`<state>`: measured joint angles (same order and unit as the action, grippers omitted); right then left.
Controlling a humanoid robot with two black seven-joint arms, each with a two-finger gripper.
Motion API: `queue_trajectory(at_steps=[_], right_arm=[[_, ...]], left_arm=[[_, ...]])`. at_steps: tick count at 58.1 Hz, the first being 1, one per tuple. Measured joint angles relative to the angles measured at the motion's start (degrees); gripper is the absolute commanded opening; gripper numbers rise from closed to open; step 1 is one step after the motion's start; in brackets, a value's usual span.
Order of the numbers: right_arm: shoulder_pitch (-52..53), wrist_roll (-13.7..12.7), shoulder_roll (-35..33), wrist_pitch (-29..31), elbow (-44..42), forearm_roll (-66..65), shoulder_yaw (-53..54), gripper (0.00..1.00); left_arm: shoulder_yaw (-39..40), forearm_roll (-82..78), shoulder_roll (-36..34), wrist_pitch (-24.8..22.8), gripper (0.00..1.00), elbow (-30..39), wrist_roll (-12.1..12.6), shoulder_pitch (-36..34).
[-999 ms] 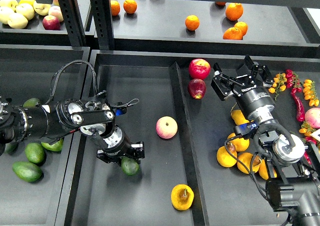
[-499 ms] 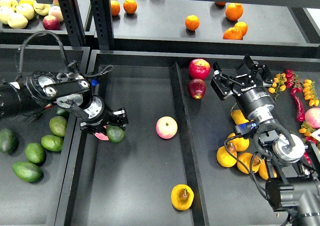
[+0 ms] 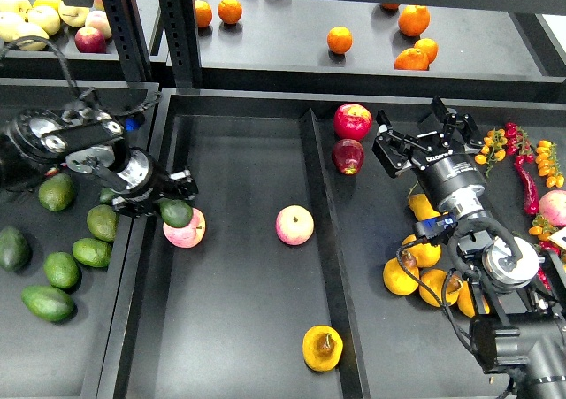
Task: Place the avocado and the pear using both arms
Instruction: 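Carry avocado into the bin of avocados and release it, then raise left gripper back toward the pink peach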
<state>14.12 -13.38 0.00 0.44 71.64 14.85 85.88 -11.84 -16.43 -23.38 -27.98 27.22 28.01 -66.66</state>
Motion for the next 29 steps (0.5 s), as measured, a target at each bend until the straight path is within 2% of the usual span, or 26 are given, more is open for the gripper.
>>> queue_trajectory(at_steps=[18,29], right_arm=[[-0.9,0.0,0.0,0.0,-0.3,0.0,0.0,0.99],[-1.3,0.0,0.0,0.0,-0.4,0.0,0.0,0.99]], left_arm=[[2.4,-0.2,1.9,0.0,0.37,-4.4,0.0,4.4],[3.0,-0.2,3.2,0.0,0.5,-6.4,0.0,6.0]])
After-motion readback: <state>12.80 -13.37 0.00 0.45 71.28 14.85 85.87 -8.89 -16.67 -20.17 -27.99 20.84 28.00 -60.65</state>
